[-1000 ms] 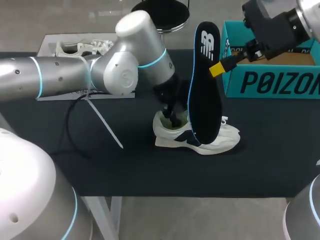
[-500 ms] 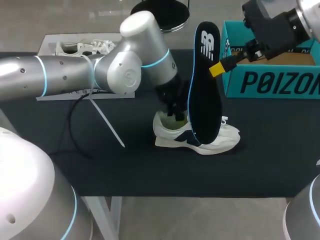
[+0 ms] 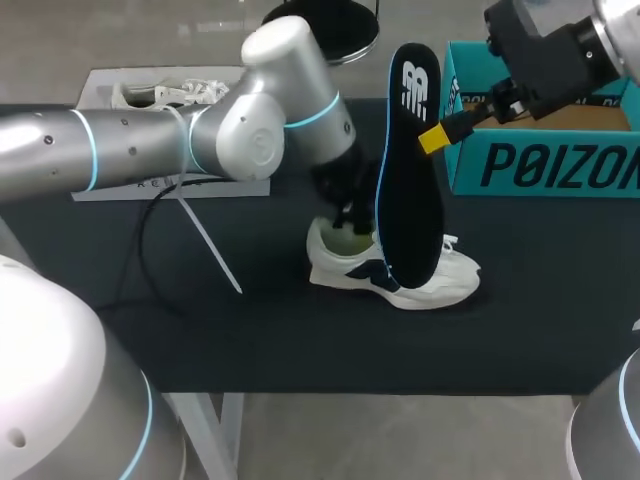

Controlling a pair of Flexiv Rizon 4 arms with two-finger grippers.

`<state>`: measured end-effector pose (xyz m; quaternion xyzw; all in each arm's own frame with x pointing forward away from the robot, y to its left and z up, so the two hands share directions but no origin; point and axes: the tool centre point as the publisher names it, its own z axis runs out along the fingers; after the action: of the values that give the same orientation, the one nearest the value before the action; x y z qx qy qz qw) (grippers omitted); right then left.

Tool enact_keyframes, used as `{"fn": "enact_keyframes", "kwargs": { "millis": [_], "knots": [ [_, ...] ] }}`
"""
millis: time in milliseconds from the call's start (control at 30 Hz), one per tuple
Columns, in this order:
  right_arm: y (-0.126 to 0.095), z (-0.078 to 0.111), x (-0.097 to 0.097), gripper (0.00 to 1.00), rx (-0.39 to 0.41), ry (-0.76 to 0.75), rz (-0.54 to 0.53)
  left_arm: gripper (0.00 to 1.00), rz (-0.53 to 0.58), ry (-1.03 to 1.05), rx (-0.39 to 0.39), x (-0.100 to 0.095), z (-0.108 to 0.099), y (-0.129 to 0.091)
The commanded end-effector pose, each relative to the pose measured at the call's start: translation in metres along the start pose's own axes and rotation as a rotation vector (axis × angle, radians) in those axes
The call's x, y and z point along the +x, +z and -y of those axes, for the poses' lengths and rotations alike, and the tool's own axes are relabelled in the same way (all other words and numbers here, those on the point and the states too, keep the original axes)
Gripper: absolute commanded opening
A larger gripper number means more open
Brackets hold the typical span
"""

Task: Take the shoe out of the shoebox, open the shoe tongue, remove and reinsert the insole, then place the shoe into the shoebox

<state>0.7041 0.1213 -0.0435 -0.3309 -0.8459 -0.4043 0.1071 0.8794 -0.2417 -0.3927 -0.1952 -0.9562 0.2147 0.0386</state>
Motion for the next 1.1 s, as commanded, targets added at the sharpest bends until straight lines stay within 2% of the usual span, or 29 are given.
{"fn": "enact_keyframes", "kwargs": {
  "millis": [33,133,167,233,500,567,633,700,867,1100],
  "knots": [
    [0.002,-0.002,-0.001,0.0,0.004,0.001,0.001,0.0,-0.053,0.042,0.012,-0.009,-0.001,-0.011],
    [0.002,-0.002,-0.001,0.0,0.004,0.001,0.001,0.0,-0.128,0.068,0.064,-0.012,-0.001,-0.018],
    [0.002,-0.002,-0.001,0.0,0.004,0.001,0.001,0.0,-0.135,0.089,0.036,-0.015,-0.002,-0.022],
    [0.002,-0.002,-0.001,0.0,0.004,0.001,0.001,0.0,-0.182,0.097,0.055,-0.018,-0.002,-0.027],
    [0.002,-0.002,-0.001,0.0,0.004,0.001,0.001,0.0,-0.254,0.286,-0.032,-0.032,0.003,-0.052],
    [0.002,-0.002,-0.001,0.0,0.004,0.001,0.001,0.0,-0.305,0.378,-0.01,-0.034,0.006,-0.058],
    [0.002,-0.002,-0.001,0.0,0.004,0.001,0.001,0.0,-0.315,0.43,-0.056,-0.039,0.007,-0.062],
    [0.002,-0.002,-0.001,0.0,0.004,0.001,0.001,0.0,-0.35,0.49,-0.067,-0.041,0.01,-0.064],
    [0.002,-0.002,-0.001,0.0,0.004,0.001,0.001,0.0,-0.472,0.613,-0.078,-0.035,0.019,-0.064],
    [0.002,-0.002,-0.001,0.0,0.004,0.001,0.001,0.0,-0.575,0.8,-0.139,-0.022,0.026,-0.05]
  ]
}}
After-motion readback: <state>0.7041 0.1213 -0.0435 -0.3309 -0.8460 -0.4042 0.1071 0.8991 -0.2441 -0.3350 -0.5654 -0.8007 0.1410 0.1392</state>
